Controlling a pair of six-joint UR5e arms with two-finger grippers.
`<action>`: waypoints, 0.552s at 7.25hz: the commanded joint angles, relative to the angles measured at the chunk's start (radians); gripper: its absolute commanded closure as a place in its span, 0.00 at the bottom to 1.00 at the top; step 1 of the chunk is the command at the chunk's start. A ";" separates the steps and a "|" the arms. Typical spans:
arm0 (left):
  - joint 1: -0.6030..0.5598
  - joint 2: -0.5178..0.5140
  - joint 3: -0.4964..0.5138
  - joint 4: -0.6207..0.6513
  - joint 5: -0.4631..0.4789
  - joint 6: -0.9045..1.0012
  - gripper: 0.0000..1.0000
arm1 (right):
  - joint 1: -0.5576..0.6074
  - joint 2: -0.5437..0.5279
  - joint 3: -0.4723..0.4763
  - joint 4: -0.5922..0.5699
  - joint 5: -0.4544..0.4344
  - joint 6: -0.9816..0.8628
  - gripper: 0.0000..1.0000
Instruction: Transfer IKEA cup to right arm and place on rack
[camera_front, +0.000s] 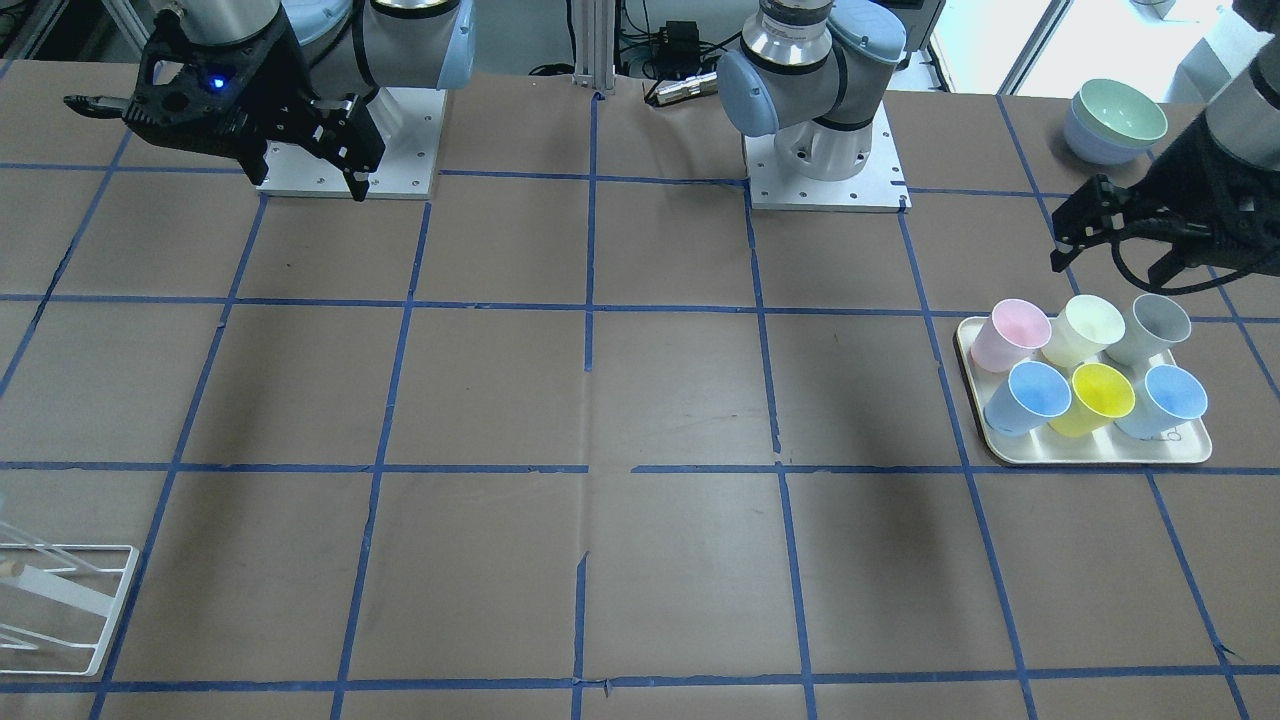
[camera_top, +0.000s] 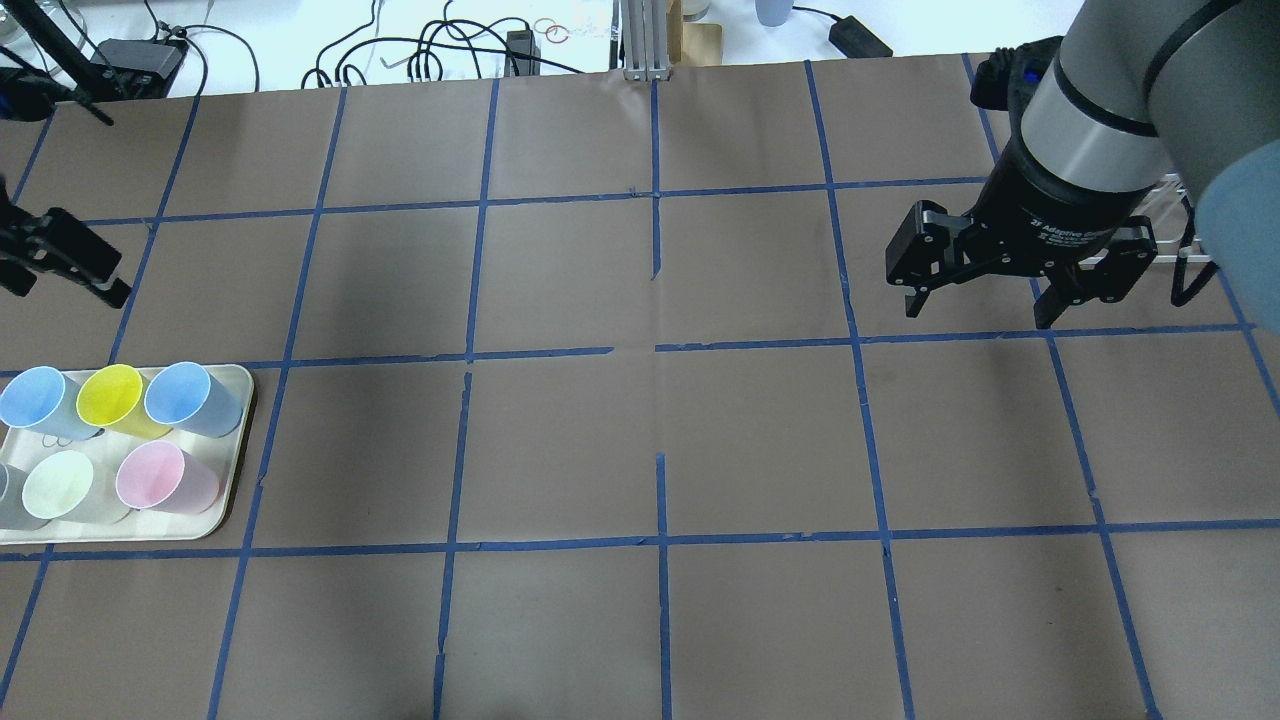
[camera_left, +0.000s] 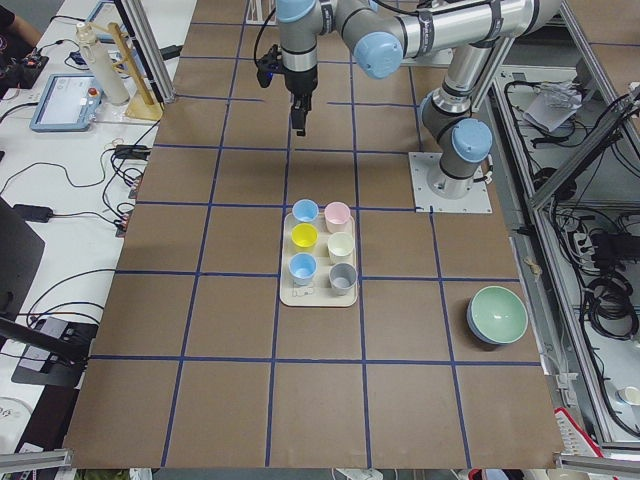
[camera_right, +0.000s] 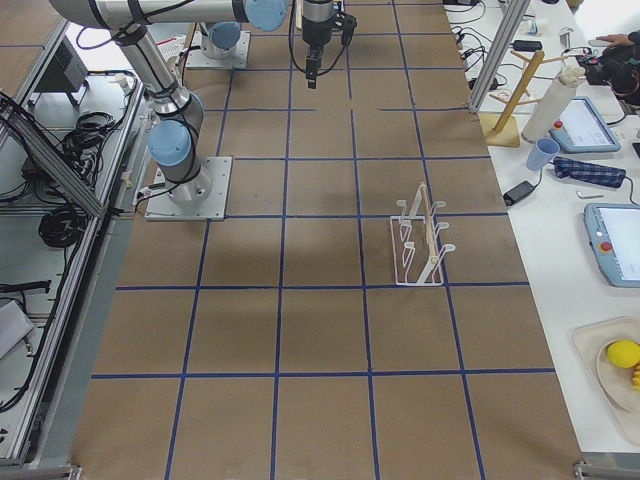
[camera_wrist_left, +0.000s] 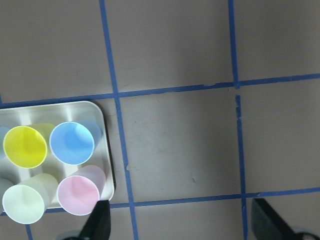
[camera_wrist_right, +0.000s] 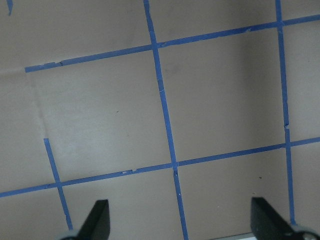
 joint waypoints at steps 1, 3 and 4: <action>0.159 -0.058 -0.078 0.192 0.002 0.252 0.00 | 0.002 0.006 -0.008 -0.018 0.032 -0.011 0.00; 0.269 -0.139 -0.098 0.306 -0.004 0.440 0.00 | -0.005 -0.006 -0.012 -0.006 0.043 0.000 0.00; 0.312 -0.187 -0.100 0.329 -0.006 0.506 0.00 | -0.001 -0.022 -0.012 -0.001 0.045 -0.008 0.00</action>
